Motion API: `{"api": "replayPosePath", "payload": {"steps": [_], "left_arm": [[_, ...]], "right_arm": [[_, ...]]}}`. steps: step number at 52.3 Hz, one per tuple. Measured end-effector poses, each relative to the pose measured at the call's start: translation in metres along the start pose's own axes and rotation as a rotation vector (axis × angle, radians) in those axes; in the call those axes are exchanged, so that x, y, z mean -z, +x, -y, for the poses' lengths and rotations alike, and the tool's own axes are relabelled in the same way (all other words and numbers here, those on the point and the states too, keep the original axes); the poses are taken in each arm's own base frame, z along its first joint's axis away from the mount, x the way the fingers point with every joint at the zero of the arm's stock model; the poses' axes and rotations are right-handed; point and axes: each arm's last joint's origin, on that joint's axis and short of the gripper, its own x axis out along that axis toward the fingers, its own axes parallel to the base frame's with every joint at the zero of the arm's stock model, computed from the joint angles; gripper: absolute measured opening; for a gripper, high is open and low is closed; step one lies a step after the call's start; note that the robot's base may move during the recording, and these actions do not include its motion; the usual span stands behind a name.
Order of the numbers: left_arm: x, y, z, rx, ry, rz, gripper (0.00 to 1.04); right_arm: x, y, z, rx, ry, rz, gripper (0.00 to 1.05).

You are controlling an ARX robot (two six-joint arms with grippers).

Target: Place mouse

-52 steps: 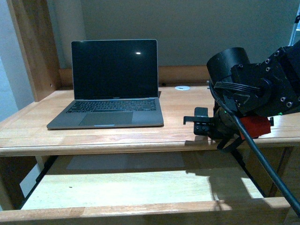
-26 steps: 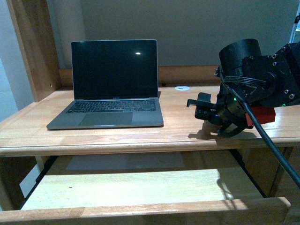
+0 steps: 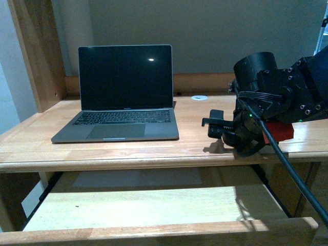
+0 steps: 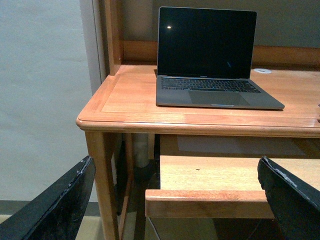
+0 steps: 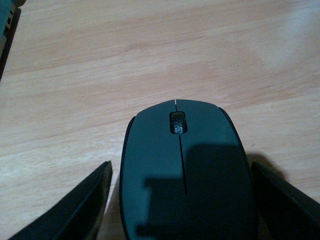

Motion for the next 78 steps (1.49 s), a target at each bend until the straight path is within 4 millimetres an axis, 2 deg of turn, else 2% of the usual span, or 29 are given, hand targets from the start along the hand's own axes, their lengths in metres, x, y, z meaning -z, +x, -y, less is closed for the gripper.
{"api": "replayPosePath", "payload": {"steps": [6, 15, 24, 29, 30, 33, 37, 39, 46, 48, 53, 62, 68, 78], "left_arm": [[0.000, 0.000, 0.000, 0.000, 0.000, 0.000, 0.98], [0.000, 0.000, 0.000, 0.000, 0.000, 0.000, 0.98], [0.000, 0.000, 0.000, 0.000, 0.000, 0.000, 0.98], [0.000, 0.000, 0.000, 0.000, 0.000, 0.000, 0.98], [0.000, 0.000, 0.000, 0.000, 0.000, 0.000, 0.98], [0.000, 0.000, 0.000, 0.000, 0.000, 0.000, 0.98], [0.000, 0.000, 0.000, 0.003, 0.000, 0.000, 0.98], [0.000, 0.000, 0.000, 0.001, 0.000, 0.000, 0.98], [0.000, 0.000, 0.000, 0.000, 0.000, 0.000, 0.98], [0.000, 0.000, 0.000, 0.000, 0.000, 0.000, 0.98], [0.000, 0.000, 0.000, -0.001, 0.000, 0.000, 0.98], [0.000, 0.000, 0.000, -0.001, 0.000, 0.000, 0.98], [0.000, 0.000, 0.000, -0.001, 0.000, 0.000, 0.98], [0.000, 0.000, 0.000, -0.001, 0.000, 0.000, 0.98]], "right_arm": [[0.000, -0.002, 0.002, 0.012, 0.004, 0.016, 0.99], [-0.013, -0.017, 0.007, -0.019, 0.035, 0.087, 0.98], [-0.035, -0.053, 0.008, -0.117, 0.070, 0.205, 0.98], [-0.041, -0.083, 0.010, -0.209, 0.113, 0.297, 0.98], [-0.042, -0.094, 0.011, -0.240, 0.123, 0.315, 0.98], [-0.045, -0.106, 0.011, -0.258, 0.132, 0.357, 0.97], [-0.045, -0.118, 0.016, -0.220, 0.091, 0.526, 0.85], [-0.035, -0.124, 0.024, -0.192, 0.024, 0.553, 0.78], [0.006, -0.144, 0.057, -0.118, -0.119, 0.544, 0.54], [0.011, -0.148, 0.061, -0.111, -0.131, 0.541, 0.51], [0.028, -0.172, 0.079, -0.096, -0.156, 0.559, 0.30], [0.052, -0.199, 0.092, -0.111, -0.179, 0.560, 0.03], [0.075, -0.215, 0.106, -0.096, -0.187, 0.528, 0.02], [0.089, -0.238, 0.115, -0.105, -0.187, 0.548, 0.02]]}}
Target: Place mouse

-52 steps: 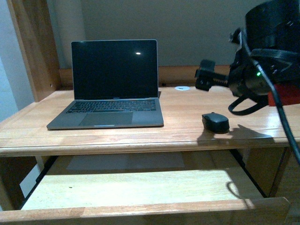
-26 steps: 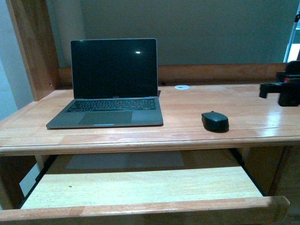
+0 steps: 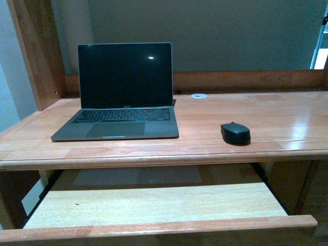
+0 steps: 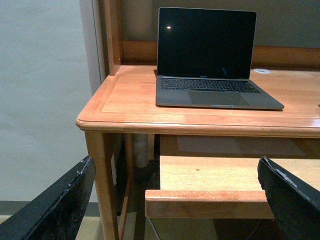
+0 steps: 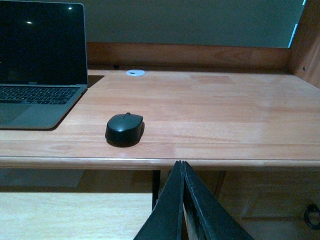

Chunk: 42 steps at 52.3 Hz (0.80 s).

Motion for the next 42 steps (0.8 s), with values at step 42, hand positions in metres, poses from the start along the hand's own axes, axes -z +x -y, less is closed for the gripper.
{"api": "replayPosePath", "payload": {"steps": [42], "left_arm": [[0.000, 0.000, 0.000, 0.000, 0.000, 0.000, 0.98]], "right_arm": [[0.012, -0.082, 0.012, 0.005, -0.001, 0.003, 0.02]]}}
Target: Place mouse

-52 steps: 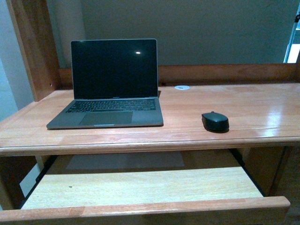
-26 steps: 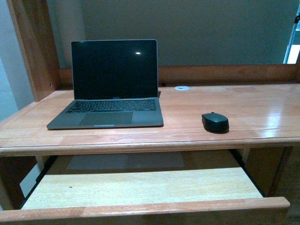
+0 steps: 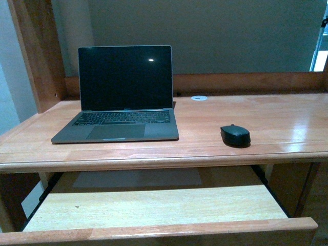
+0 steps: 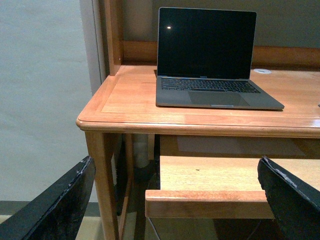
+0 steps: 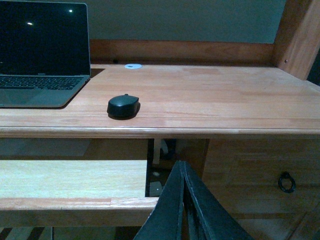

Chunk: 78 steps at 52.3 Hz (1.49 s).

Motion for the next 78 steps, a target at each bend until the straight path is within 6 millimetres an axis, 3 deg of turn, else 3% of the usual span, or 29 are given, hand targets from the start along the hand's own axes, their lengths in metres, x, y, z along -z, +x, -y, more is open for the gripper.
{"api": "replayPosePath", "payload": {"steps": [62, 65, 78], "left_arm": [[0.000, 0.000, 0.000, 0.000, 0.000, 0.000, 0.98], [0.000, 0.000, 0.000, 0.000, 0.000, 0.000, 0.98], [0.000, 0.000, 0.000, 0.002, 0.000, -0.001, 0.98]], "right_arm": [[0.002, -0.035, 0.000, 0.000, 0.000, -0.037, 0.02], [-0.002, -0.039, 0.000, 0.004, -0.002, 0.024, 0.02], [0.000, -0.039, 0.000, 0.001, -0.003, 0.000, 0.02]]}}
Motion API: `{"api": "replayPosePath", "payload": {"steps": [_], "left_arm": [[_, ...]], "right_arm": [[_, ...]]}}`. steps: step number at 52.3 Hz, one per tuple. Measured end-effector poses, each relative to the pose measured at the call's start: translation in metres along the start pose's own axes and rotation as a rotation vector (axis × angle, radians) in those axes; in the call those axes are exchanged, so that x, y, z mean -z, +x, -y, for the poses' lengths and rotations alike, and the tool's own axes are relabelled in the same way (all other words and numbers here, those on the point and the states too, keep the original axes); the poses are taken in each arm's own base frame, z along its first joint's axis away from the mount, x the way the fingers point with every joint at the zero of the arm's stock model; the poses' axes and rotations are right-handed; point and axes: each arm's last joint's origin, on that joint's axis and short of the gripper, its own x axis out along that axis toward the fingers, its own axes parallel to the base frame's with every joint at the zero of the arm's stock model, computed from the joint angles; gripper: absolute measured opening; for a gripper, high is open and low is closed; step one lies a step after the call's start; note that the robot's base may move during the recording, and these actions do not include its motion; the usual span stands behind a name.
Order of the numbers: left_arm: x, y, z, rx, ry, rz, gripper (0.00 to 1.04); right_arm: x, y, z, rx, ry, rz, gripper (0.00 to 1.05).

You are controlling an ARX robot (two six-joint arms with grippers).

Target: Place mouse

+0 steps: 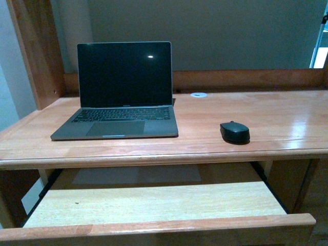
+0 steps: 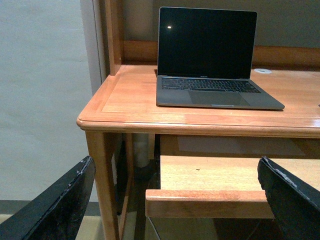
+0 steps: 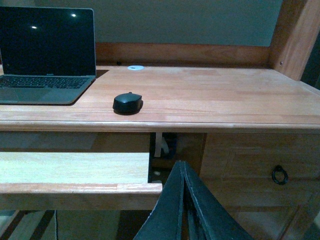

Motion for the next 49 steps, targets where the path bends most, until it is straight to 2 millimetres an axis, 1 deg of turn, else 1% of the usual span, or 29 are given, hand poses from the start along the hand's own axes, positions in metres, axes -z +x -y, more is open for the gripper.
{"api": "replayPosePath", "payload": {"steps": [8, 15, 29, 32, 35, 36, 37, 40, 49], "left_arm": [[-0.0001, 0.0000, 0.0000, 0.000, 0.000, 0.001, 0.98], [-0.0001, 0.0000, 0.0000, 0.000, 0.000, 0.001, 0.98], [-0.0001, 0.0000, 0.0000, 0.000, 0.000, 0.001, 0.98], [-0.0001, 0.0000, 0.0000, 0.000, 0.000, 0.001, 0.98], [-0.0001, 0.0000, 0.0000, 0.000, 0.000, 0.001, 0.98], [-0.0001, 0.0000, 0.0000, 0.000, 0.000, 0.001, 0.98], [-0.0001, 0.0000, 0.0000, 0.000, 0.000, 0.001, 0.98], [-0.0001, 0.0000, 0.0000, 0.000, 0.000, 0.001, 0.98], [-0.0001, 0.0000, 0.0000, 0.000, 0.000, 0.001, 0.98]], "right_arm": [[0.0001, 0.0000, 0.0000, 0.000, -0.001, -0.001, 0.03], [0.0001, 0.0000, 0.0000, 0.000, 0.000, -0.001, 0.31], [0.0000, 0.0000, 0.0000, 0.000, 0.000, 0.000, 0.70], [0.0001, 0.0000, 0.0000, 0.000, 0.000, -0.001, 0.81], [0.0001, 0.0000, 0.0000, 0.000, 0.000, -0.001, 0.95], [0.0001, 0.0000, 0.0000, 0.000, 0.000, -0.001, 0.99], [0.0000, 0.0000, 0.0000, 0.000, 0.000, 0.000, 1.00], [0.0001, 0.0000, 0.0000, 0.000, 0.000, -0.001, 0.97], [0.0001, 0.0000, 0.0000, 0.000, 0.000, -0.001, 0.98]]}}
